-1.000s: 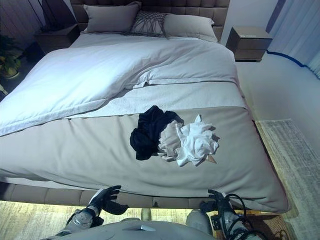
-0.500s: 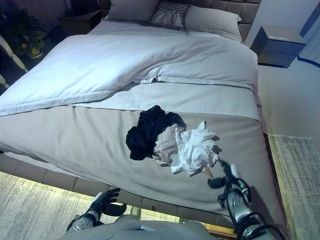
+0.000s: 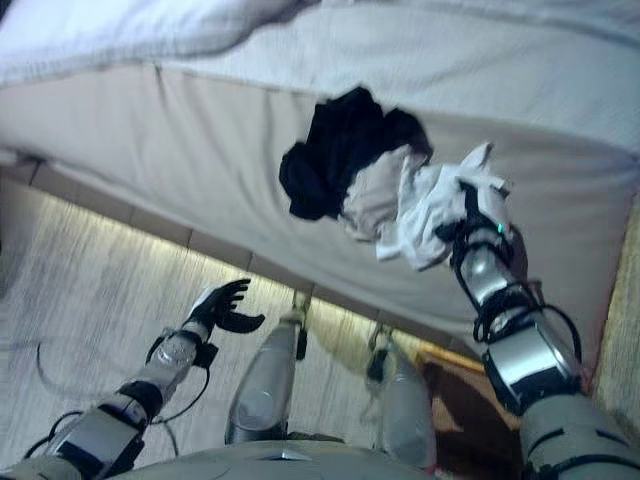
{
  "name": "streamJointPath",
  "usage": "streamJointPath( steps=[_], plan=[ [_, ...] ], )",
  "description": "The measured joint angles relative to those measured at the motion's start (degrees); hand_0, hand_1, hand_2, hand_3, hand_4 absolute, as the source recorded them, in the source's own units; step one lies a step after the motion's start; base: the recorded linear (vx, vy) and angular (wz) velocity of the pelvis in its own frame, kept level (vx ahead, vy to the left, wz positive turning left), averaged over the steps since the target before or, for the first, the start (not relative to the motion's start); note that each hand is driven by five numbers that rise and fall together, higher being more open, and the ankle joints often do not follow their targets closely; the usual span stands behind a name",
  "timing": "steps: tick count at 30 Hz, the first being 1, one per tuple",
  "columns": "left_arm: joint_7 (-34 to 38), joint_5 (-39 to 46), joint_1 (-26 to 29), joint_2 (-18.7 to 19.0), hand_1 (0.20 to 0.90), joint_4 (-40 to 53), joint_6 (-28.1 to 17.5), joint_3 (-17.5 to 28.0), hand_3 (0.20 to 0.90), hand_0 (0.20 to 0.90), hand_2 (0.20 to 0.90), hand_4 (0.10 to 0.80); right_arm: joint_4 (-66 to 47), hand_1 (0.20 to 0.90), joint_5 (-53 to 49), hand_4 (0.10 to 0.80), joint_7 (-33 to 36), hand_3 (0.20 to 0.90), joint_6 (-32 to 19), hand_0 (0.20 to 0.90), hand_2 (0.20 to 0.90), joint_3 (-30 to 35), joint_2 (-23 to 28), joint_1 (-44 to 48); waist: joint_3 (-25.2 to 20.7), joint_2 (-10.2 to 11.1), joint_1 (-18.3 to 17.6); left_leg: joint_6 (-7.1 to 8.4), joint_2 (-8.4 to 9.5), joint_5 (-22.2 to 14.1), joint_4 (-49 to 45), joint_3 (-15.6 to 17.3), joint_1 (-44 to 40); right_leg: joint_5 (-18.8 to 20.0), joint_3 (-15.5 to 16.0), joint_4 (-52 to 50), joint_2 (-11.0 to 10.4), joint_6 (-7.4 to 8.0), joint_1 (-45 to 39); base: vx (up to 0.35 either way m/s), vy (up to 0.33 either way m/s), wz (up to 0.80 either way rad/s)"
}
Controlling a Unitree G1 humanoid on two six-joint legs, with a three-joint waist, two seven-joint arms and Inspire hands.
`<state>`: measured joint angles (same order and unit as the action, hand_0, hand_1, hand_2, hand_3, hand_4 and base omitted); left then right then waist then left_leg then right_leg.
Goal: Pick up the clothes from the bed and place them into the basket
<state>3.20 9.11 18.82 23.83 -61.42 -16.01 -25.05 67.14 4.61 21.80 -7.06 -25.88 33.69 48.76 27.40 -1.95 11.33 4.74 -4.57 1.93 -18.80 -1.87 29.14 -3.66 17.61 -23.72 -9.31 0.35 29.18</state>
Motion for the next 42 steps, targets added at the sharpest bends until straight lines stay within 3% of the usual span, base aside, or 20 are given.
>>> streamJointPath(
  steps=[2,5,8,9,10,16,18,19,20,21,22,23,24,25,27,29,34,42],
  plan=[
    [0.6,1.1,0.2,0.2,0.9,2.3,-0.4,-1.8,0.9,0.9,0.9,0.8,0.5,0.9,-0.1,0.8,-0.2,0.9,2.1,0.9,0.9,-1.2,3.4,5.2,1.3,0.1,-0.1,-1.44,2.06,-3.0,-6.4,0.6,6.5,-3.7,-2.2,-8.3,-3.1,-0.19,7.9,-0.014,0.041,0.08],
    [1.7,2.8,0.1,0.2,0.9,2.1,-0.2,-1.6,0.9,0.9,0.9,0.8,-0.1,0.9,-0.6,0.8,-1.9,0.9,5.2,0.9,0.9,-1.1,4.9,8.4,2.6,-0.3,-0.3,-1.94,2.59,-4.3,-11.4,0.7,10.8,-4.0,-3.4,-12.0,-4.1,-0.23,11.6,-0.087,0.023,-0.01],
    [2.3,3.3,-1.2,2.5,0.9,7.6,-0.3,-1.3,0.9,0.9,0.9,0.8,0.8,0.9,-1.9,0.8,-5.1,0.9,7.6,0.9,0.9,-0.9,6.6,11.1,2.6,-0.3,0.1,-2.14,3.02,-5.5,-13.9,0.4,14.5,-4.1,-4.3,-14.2,-4.7,-0.11,15.1,-0.029,-0.008,0.06],
    [2.4,3.3,-1.3,2.7,0.9,8.0,-0.2,-1.1,0.9,0.9,0.9,0.8,0.8,0.684,-1.9,0.547,-5.6,0.647,8.3,0.684,0.684,-0.9,6.8,11.9,2.6,-0.3,0.1,-2.14,3.12,-5.5,-13.8,0.2,14.7,-4.1,-4.4,-14.2,-4.7,-0.12,15.3,0.02,0.012,0.11],
    [2.5,3.5,-1.5,3.2,0.9,8.9,0.0,-0.8,0.9,0.9,0.9,0.8,1.0,0.3,-2.0,0.1,-6.9,0.2,9.7,0.3,0.3,-0.9,6.9,12.0,2.6,-0.3,0.3,-2.14,3.63,-5.6,-13.8,-0.1,14.7,-4.1,-4.6,-14.2,-5.1,-0.1,15.4,0.039,0.008,0.09],
    [1.3,4.5,-2.6,4.9,0.9,11.5,1.8,1.4,0.9,0.9,0.9,0.8,2.9,0.3,-5.4,0.1,-7.4,0.2,10.9,0.3,0.3,3.2,6.8,10.3,2.5,-0.8,1.8,-1.64,3.99,-5.9,-7.0,0.0,10.2,-4.1,-3.8,-8.1,-4.4,-0.04,11.3,0.062,-0.036,0.1],
    [0.6,4.4,-3.8,4.6,0.9,11.6,2.1,1.1,0.9,0.9,0.9,0.8,3.1,0.3,-7.5,0.1,-8.1,0.2,10.4,0.3,0.3,3.6,6.0,8.1,2.3,-2.1,3.1,-1.93,2.38,-6.3,-4.6,-0.9,7.8,-3.9,-2.6,-8.1,-2.6,0.66,9.0,0.092,-0.065,-0.29],
    [0.4,4.4,-4.9,5.1,0.9,12.7,2.0,1.3,0.9,0.9,0.9,0.8,4.0,0.3,-9.4,0.1,-8.5,0.2,10.0,0.3,0.3,5.5,4.9,6.4,2.0,-2.5,3.3,-1.78,1.82,-6.2,-4.2,-0.9,6.8,-6.3,-3.7,-19.3,-2.2,-1.15,9.8,0.117,-0.091,0.33],
    [0.0,4.4,-5.4,6.2,0.9,13.6,1.9,1.0,0.9,0.9,0.9,0.8,4.4,0.3,-12.1,0.1,-8.3,0.2,9.6,0.3,0.3,8.4,3.5,2.8,1.1,-1.5,2.4,0.56,3.27,-6.7,-2.0,-0.9,5.7,-9.8,-3.8,-19.5,-2.3,-0.83,5.3,0.085,-0.07,0.74],
    [-0.4,4.4,-5.1,6.2,0.9,13.7,1.8,1.1,0.9,0.9,0.9,0.8,4.9,0.3,-13.2,0.1,-8.2,0.2,9.4,0.3,0.3,9.3,3.3,1.4,0.1,-0.3,1.6,0.19,4.72,-6.3,-4.9,-0.4,7.0,-12.7,-4.2,-15.9,-3.1,-1.46,4.1,0.077,-0.076,0.74],
    [-0.2,4.4,-5.5,5.4,0.9,13.6,2.0,1.1,0.9,0.9,0.9,0.8,4.9,0.3,-15.0,0.1,-7.9,0.2,8.0,0.3,0.3,11.3,2.9,0.7,-0.3,-1.3,1.8,-1.21,4.49,-7.8,-12.4,-1.4,8.3,-12.9,-3.8,-12.5,-2.4,-0.38,3.3,-0.039,-0.027,0.09],
    [-0.6,4.3,-6.2,5.1,0.9,13.5,2.1,0.9,0.9,0.9,0.9,0.8,4.8,0.3,-15.9,0.1,-8.0,0.2,7.4,0.3,0.3,11.3,2.9,0.3,-0.5,-1.7,2.4,-1.15,4.47,-8.1,-11.6,-1.0,5.7,-12.7,-4.0,-10.6,-1.5,-0.27,2.6,-0.004,-0.05,-0.56],
    [-1.0,4.3,-8.3,4.6,0.9,13.3,2.1,0.8,0.9,0.9,0.9,0.8,4.7,0.3,-16.9,0.1,-8.2,0.2,7.0,0.3,0.3,11.4,2.7,-0.6,-1.1,-2.9,2.8,0.25,3.71,-4.9,-5.1,-1.7,-0.5,-9.0,-3.3,-7.2,-0.1,0.1,0.3,0.034,-0.053,-0.4],
    [-1.1,4.2,-8.8,3.8,0.9,12.3,2.2,1.1,0.9,0.9,0.9,0.8,4.6,0.3,-17.4,0.1,-8.2,0.2,6.6,0.3,0.3,11.7,2.8,-2.2,-1.3,-3.2,2.3,0.29,3.78,-2.5,-2.5,-0.8,-2.7,-5.6,-2.7,-4.1,-0.5,0.48,-2.3,0.109,-0.066,-0.24],
    [-1.1,4.2,-9.8,3.6,0.9,12.3,1.9,1.0,0.9,0.9,0.9,0.8,4.5,0.3,-18.0,0.1,-8.3,0.2,6.6,0.3,0.3,12.2,2.8,-4.9,-1.7,-3.2,2.0,-0.18,3.44,-2.9,0.2,-0.7,-6.6,-5.7,-2.6,-0.8,0.2,0.22,-6.1,0.112,-0.055,-0.03],
    [-1.1,3.7,-10.7,3.6,0.9,12.3,1.9,1.1,0.9,0.9,0.9,0.8,4.4,0.3,-18.2,0.1,-7.8,0.2,6.5,0.3,0.3,14.1,3.0,-6.6,-2.6,-2.7,1.5,-1.29,3.01,-2.0,2.4,0.2,-9.2,-3.5,-2.5,2.9,0.6,0.33,-9.0,0.118,-0.031,-0.16],
    [-1.1,1.9,-12.0,3.0,0.9,9.9,0.8,1.2,0.9,0.9,0.9,0.8,3.9,0.3,-21.1,0.1,-6.3,0.2,4.3,0.3,0.3,18.8,3.3,-9.2,-5.0,-2.5,-0.2,-1.99,2.62,-1.2,6.7,1.8,-14.7,0.7,-2.9,10.0,1.9,0.7,-15.1,0.099,0.001,-0.2],
    [0.0,-2.2,-17.3,-0.4,0.9,6.0,-0.5,5.8,0.9,0.9,0.9,0.8,-18.1,0.3,-31.6,0.1,-2.9,0.2,-0.5,0.3,0.3,26.6,2.7,-19.7,-10.4,-1.1,-4.0,-2.55,2.63,0.2,16.9,4.7,-26.1,5.3,-4.6,23.5,3.8,1.77,-26.5,0.065,0.03,-0.15]
  ],
)
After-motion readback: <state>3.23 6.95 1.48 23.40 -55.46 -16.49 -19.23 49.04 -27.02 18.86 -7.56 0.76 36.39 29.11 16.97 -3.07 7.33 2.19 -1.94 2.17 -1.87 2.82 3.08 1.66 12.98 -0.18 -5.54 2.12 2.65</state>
